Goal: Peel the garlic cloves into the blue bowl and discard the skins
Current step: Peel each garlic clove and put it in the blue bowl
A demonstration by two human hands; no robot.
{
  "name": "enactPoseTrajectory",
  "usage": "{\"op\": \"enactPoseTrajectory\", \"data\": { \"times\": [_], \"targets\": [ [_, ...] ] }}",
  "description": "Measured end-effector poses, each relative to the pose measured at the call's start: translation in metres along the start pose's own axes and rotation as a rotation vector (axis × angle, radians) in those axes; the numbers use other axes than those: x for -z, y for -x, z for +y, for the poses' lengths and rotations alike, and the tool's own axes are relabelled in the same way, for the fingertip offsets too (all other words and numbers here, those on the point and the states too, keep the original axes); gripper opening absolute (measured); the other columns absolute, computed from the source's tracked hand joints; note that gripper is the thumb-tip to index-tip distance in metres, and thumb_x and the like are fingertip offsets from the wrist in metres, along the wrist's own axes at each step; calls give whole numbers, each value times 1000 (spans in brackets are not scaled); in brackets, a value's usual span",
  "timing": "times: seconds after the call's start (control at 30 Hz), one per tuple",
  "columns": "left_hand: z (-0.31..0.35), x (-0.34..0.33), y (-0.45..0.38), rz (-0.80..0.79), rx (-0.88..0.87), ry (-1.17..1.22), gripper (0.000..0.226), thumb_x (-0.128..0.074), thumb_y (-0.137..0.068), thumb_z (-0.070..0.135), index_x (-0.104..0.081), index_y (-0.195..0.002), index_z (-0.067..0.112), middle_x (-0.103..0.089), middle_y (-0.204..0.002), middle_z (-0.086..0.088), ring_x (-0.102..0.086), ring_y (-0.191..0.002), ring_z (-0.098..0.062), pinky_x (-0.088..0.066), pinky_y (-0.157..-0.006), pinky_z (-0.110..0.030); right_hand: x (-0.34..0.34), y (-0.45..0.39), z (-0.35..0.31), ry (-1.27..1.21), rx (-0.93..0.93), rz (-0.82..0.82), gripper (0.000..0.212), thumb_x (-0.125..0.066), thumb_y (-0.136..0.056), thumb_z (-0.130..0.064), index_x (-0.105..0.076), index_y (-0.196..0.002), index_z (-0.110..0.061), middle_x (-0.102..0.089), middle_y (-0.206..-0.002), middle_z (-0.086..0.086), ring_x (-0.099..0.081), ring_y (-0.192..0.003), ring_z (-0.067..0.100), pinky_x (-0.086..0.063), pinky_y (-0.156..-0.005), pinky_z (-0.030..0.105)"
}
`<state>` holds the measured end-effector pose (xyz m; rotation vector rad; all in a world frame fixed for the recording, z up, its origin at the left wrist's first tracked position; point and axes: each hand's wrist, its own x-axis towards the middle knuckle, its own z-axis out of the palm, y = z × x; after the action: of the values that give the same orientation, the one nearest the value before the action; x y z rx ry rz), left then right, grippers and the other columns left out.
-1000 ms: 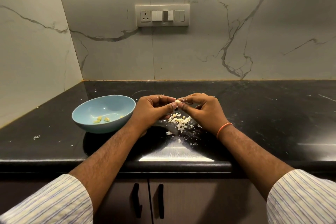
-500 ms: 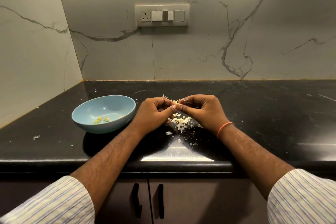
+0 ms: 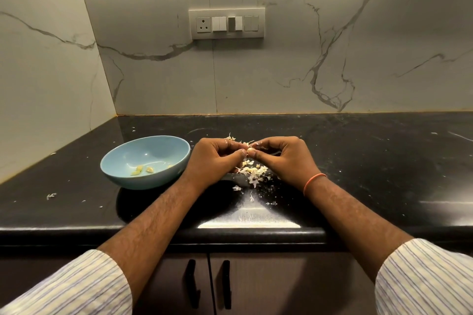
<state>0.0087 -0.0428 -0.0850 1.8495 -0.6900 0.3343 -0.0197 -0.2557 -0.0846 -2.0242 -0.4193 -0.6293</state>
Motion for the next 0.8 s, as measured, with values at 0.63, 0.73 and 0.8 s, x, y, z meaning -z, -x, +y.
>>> {"op": "enactPoseTrajectory", "data": {
  "times": [0.63, 0.73, 0.8],
  "targets": [
    [3, -6, 1, 73, -82, -233, 10, -84, -89, 27, -83, -88, 17, -76, -70, 9, -69, -61, -3, -61, -62, -24, 0, -3, 4, -48, -28, -106, 19, -83, -89, -23, -83, -105, -13, -82, -93, -1, -78, -90, 15, -64, -88, 45],
    [2, -4, 0, 82, -31, -193, 6, -79, -91, 24, -81, -89, 19, -77, -72, 4, -75, -67, -17, -66, -68, -38, 0, -4, 4, -185, -63, -101, 24, -84, -87, -17, -80, -109, -7, -82, -98, 5, -78, -96, 22, -63, -92, 46],
    [2, -4, -1, 97, 7, -146, 6, -75, -94, 17, -80, -90, 18, -78, -73, 1, -77, -67, -20, -67, -70, -44, 0, -4, 4, -260, -83, -100, 25, -84, -87, -12, -79, -110, -4, -81, -102, 8, -78, -100, 26, -62, -95, 47]
  ]
}}
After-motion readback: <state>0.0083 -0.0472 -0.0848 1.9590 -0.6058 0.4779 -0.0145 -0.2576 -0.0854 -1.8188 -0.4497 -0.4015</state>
